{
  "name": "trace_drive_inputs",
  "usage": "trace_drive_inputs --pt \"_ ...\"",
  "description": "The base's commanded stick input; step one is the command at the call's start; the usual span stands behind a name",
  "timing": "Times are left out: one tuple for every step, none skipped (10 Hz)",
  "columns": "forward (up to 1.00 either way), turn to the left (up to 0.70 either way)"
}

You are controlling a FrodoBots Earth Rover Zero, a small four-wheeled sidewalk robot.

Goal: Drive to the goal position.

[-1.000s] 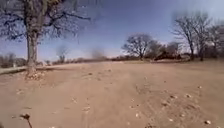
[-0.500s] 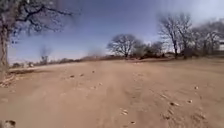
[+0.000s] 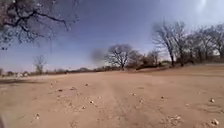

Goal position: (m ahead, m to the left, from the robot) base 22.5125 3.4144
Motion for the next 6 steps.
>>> trace_drive_inputs --pt "1.0 0.0" --pt "1.0 0.0" --pt "1.0 0.0" --pt "1.0 0.0" --pt "1.0 0.0" --pt "1.0 0.0"
